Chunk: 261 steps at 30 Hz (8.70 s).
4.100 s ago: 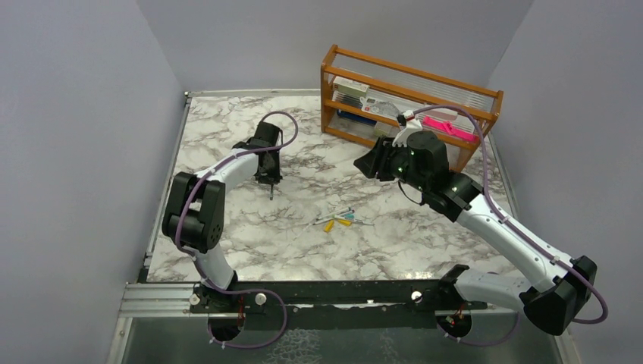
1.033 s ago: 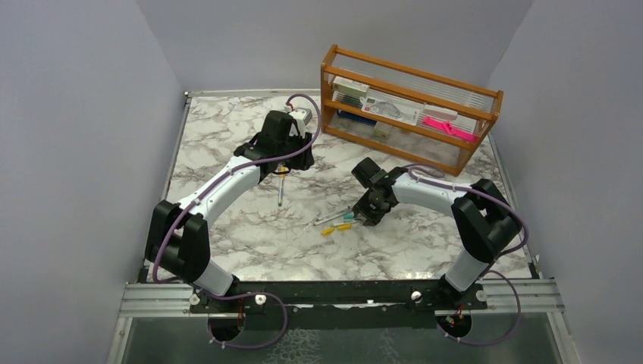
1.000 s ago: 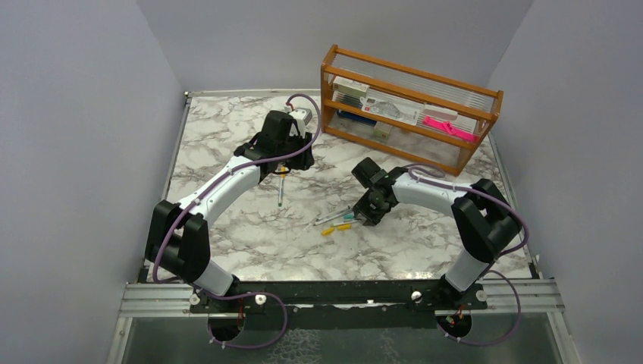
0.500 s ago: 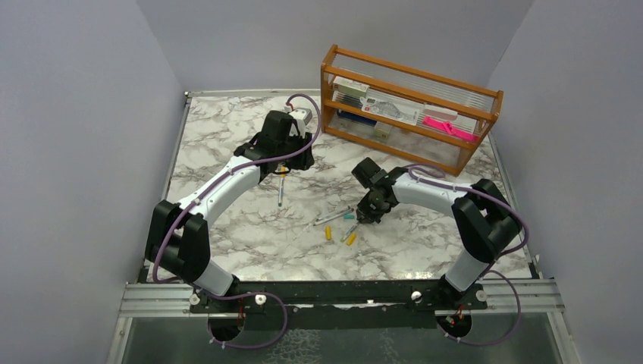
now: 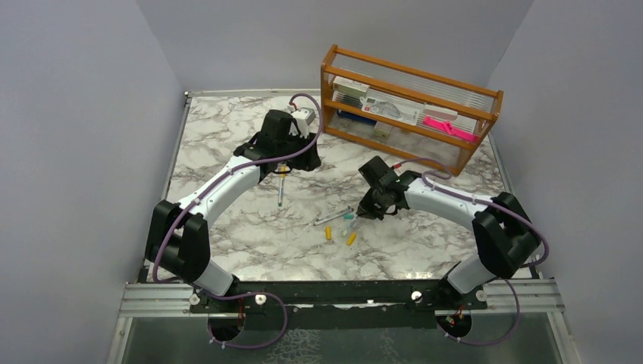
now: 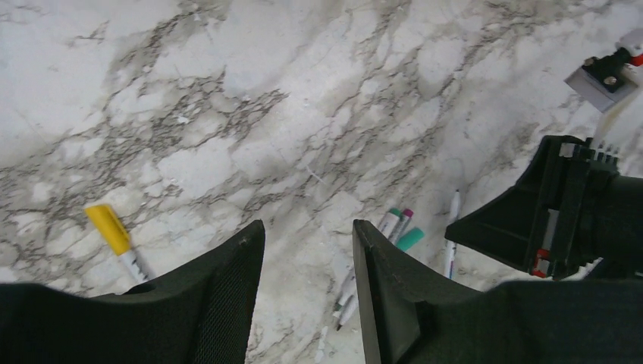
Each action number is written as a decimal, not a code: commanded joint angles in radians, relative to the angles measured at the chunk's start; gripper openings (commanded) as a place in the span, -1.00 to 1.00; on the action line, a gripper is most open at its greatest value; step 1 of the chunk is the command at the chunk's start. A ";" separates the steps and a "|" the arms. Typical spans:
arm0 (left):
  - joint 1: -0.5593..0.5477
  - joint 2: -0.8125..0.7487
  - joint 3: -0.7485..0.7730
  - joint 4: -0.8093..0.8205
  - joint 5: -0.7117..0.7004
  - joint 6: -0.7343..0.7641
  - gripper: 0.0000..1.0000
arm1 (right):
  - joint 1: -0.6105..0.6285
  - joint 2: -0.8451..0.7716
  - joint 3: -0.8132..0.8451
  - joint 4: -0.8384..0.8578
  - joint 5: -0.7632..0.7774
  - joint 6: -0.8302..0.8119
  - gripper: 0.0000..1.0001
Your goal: Insert the pens into the pen caps
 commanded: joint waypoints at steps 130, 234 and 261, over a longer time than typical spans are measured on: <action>-0.020 -0.035 -0.146 0.377 0.369 -0.213 -1.00 | 0.097 -0.422 -0.087 -0.067 0.163 -0.399 0.35; -0.009 -0.176 -0.114 0.457 0.645 -0.290 -1.00 | 0.002 -0.247 0.405 0.362 0.059 -0.649 -0.98; -0.009 -0.181 -0.126 0.480 0.657 -0.303 -1.00 | 0.001 -0.303 0.360 0.390 0.049 -0.644 -0.98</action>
